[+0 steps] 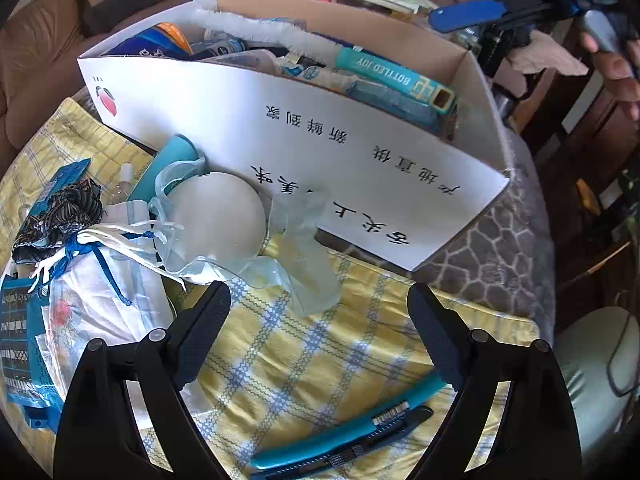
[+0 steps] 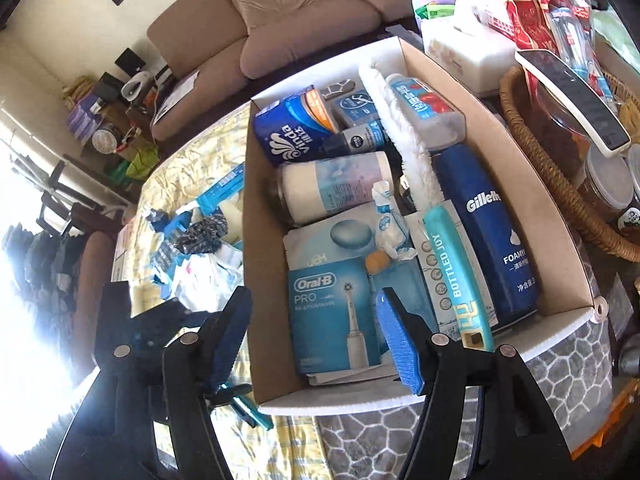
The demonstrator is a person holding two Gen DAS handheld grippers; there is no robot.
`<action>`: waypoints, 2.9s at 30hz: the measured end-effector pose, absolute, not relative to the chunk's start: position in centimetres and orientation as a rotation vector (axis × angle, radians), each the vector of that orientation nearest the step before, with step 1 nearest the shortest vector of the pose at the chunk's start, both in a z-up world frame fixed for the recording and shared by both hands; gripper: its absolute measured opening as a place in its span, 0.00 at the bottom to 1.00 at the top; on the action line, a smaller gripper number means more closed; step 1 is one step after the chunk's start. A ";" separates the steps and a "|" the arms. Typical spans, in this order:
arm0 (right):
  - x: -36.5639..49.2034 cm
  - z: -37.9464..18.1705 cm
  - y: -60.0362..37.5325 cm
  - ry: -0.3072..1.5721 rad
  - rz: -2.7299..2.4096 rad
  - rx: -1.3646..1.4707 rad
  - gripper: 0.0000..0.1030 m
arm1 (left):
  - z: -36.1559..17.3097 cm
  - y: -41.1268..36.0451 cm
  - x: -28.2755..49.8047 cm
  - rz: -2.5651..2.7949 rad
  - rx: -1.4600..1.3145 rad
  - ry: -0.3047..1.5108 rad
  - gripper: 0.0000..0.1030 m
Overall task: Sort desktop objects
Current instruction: 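Close the left gripper on the clear plastic wrap and lift it, then lower the plastic wrap into the cardboard box and open the left gripper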
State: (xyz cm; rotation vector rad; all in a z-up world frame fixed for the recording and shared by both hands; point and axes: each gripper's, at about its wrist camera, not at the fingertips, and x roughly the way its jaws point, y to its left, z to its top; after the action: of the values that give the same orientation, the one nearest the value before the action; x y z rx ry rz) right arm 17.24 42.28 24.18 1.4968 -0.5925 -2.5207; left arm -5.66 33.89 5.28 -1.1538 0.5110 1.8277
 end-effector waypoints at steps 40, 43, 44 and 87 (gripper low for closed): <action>17.5 33.0 29.0 -0.339 -2.636 0.784 0.29 | 31.3 28.8 -10.0 1.715 -1.028 -0.214 0.02; 16.4 32.3 32.0 -0.458 -2.633 0.848 0.11 | 30.3 30.6 -11.3 1.722 -1.045 -0.211 0.02; 16.1 32.2 33.1 -0.471 -2.642 0.870 0.11 | 29.7 31.3 -11.9 1.721 -1.057 -0.216 0.02; 14.6 23.6 43.2 -0.513 -2.616 1.486 0.83 | 19.0 34.5 -11.5 2.038 -1.209 0.283 1.00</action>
State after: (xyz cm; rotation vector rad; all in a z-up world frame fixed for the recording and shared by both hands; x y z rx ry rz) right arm 14.61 43.21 23.57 1.4864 -0.5133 -2.6160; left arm -11.49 34.53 18.96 -1.2094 0.2826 2.0381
